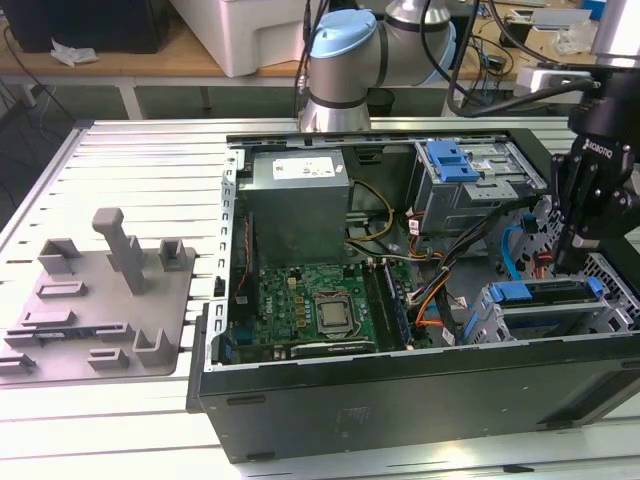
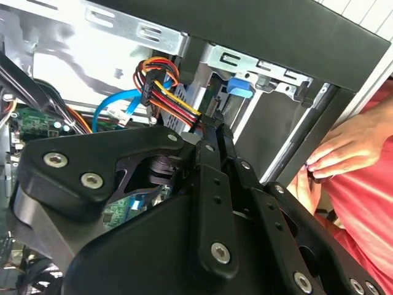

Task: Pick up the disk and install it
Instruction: 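Insert the first disk wire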

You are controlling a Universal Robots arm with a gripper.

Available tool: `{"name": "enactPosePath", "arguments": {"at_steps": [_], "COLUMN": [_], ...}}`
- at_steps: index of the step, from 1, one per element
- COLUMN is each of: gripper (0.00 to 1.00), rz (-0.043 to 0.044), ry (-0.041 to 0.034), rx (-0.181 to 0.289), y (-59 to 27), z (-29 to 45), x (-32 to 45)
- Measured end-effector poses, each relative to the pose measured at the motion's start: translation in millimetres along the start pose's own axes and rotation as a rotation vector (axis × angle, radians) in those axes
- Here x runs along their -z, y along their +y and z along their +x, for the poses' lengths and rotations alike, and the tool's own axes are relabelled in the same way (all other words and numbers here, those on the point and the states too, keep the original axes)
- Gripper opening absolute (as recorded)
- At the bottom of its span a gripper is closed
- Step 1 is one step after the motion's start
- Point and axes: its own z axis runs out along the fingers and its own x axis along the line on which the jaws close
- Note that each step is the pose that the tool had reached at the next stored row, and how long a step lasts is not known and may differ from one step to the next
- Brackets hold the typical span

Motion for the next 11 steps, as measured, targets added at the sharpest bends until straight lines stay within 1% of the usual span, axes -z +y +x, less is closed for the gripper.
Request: {"name": "enactPosePath", "arguments": {"at_steps": [2, 11], "gripper": [0.16, 0.16], "rz": [0.001, 0.0012], "ry": [-0.0023, -0.0024], "rx": [0.004, 0.005], "y": [-0.2, -0.2], "z": [1.5, 1.6], "x": [-0.5, -0.5]}}
